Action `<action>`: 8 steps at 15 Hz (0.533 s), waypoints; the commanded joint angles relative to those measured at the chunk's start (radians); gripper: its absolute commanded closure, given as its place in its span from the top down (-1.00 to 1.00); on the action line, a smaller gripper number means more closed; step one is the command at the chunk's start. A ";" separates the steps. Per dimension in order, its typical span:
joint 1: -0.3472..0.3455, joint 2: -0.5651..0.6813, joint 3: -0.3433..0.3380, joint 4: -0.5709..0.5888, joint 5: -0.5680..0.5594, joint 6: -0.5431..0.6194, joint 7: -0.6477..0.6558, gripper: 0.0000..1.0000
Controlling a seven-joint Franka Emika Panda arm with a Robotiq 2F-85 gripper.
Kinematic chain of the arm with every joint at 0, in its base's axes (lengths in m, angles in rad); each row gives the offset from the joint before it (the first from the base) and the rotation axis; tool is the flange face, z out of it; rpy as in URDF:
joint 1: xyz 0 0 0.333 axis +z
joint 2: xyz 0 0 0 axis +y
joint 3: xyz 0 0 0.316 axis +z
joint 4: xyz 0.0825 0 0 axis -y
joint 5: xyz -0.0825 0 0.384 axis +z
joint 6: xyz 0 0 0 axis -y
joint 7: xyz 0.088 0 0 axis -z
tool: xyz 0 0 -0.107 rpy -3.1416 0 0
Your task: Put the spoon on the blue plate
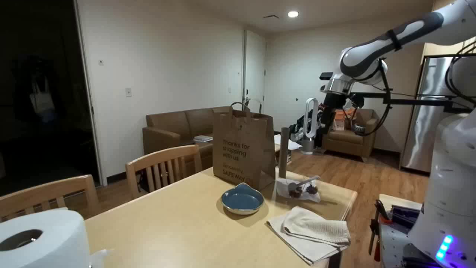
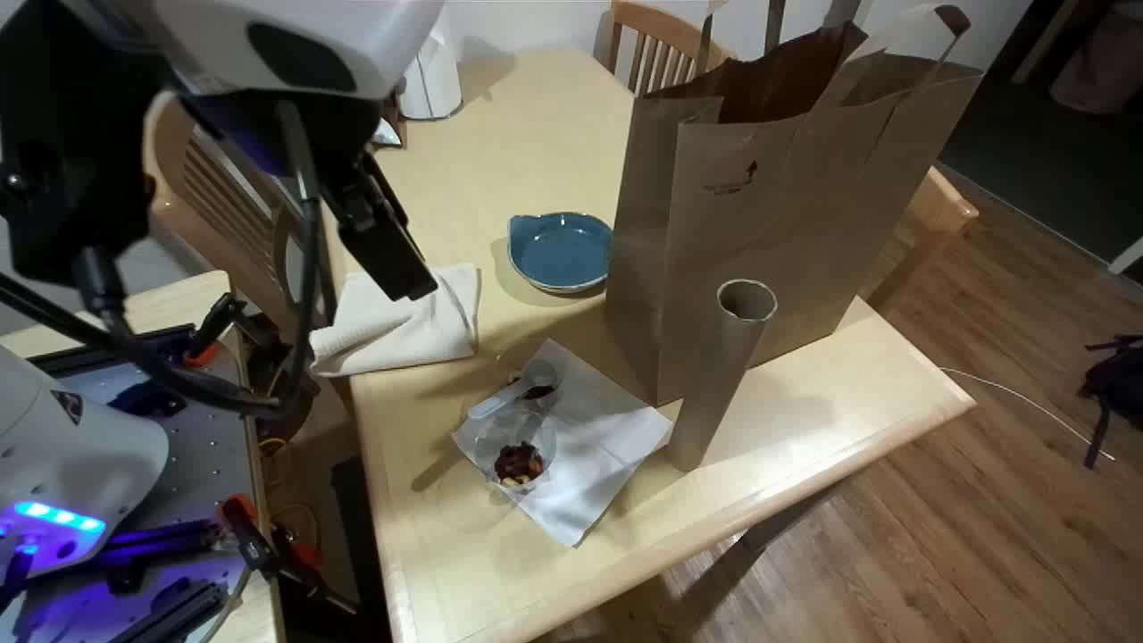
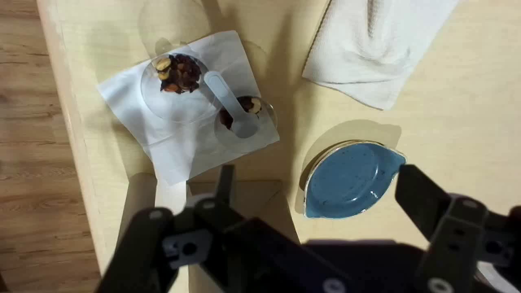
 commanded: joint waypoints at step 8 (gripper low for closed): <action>-0.032 0.009 0.030 -0.004 0.013 0.013 -0.042 1.00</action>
